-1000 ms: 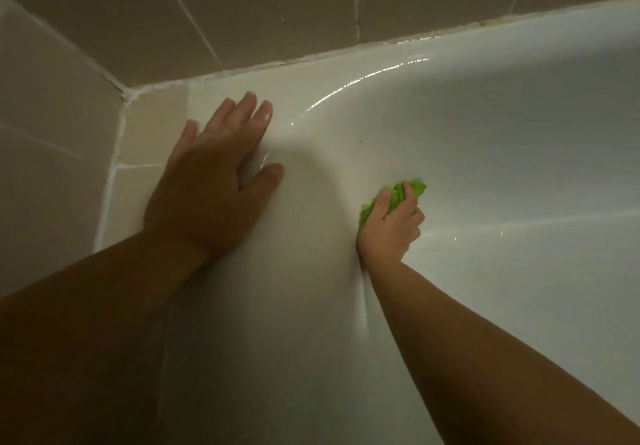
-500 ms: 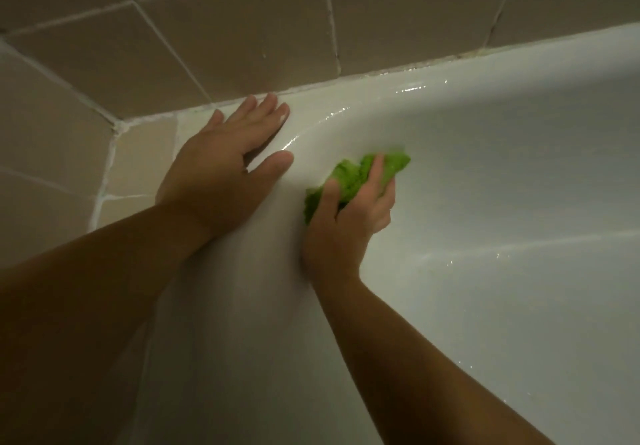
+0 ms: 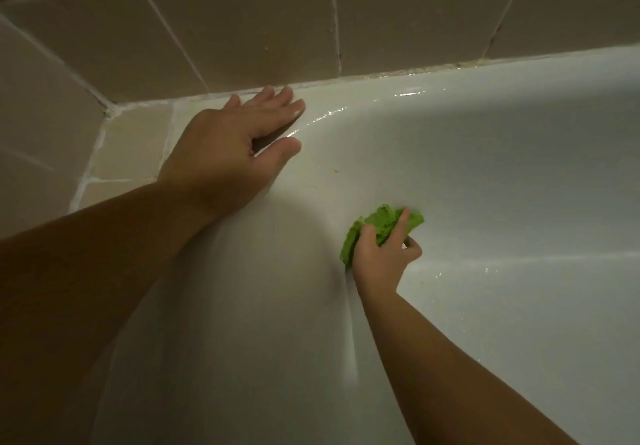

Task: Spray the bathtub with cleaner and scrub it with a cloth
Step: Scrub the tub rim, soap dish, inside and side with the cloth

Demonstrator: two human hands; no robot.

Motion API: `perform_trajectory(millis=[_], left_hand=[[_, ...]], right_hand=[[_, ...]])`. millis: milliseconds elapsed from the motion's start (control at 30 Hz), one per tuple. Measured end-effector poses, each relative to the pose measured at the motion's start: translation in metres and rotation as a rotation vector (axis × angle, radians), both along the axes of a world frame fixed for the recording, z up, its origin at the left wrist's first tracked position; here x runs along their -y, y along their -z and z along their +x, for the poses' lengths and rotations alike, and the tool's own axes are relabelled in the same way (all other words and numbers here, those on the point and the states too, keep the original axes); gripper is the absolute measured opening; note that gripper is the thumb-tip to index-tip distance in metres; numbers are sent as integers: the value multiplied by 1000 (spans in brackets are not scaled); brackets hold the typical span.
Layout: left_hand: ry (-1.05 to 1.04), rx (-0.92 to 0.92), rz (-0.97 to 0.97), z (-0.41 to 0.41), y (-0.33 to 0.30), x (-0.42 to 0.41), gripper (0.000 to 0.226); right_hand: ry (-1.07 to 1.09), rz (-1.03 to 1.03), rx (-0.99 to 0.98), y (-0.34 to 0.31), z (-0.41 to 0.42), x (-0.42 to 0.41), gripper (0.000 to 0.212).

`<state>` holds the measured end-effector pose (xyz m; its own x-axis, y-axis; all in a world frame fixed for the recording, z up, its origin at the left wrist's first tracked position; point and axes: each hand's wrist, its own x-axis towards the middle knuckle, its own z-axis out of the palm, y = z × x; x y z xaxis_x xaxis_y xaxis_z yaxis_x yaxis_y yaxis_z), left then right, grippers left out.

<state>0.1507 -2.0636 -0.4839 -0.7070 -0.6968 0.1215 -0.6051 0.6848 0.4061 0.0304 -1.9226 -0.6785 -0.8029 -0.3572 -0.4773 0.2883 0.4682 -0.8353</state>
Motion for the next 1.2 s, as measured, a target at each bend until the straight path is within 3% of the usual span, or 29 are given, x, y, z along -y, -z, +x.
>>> perform_trajectory(millis=[133,467,633,800,933,1067,1200], left_hand=[[11,45,-35,-9,4,-1,53],[64,28,-126,-33,9,-4,66],[58,-25,-177,-40,9,-4,60],[93,-44,-167,-45,10,-2,60],[82,-52,-160,-48,9,0,60],[70,-77,-141,-49,9,-1,59],[88,-81,-107,-47,6,-1,54]], right_hand=[[-185,-128,-149,6,-1,-38,98],[-246,-212,-410,5,-29,-34,68],[-128,-413,-823,-46,-52,-1,72],[-218,-348,-1099,-24,-58,6,65],[-403,-210,-987,46,-64,-26,71],[-502,-94,-850,74,-73,-47,57],[-456,-325,-901,20,-76,-27,61]])
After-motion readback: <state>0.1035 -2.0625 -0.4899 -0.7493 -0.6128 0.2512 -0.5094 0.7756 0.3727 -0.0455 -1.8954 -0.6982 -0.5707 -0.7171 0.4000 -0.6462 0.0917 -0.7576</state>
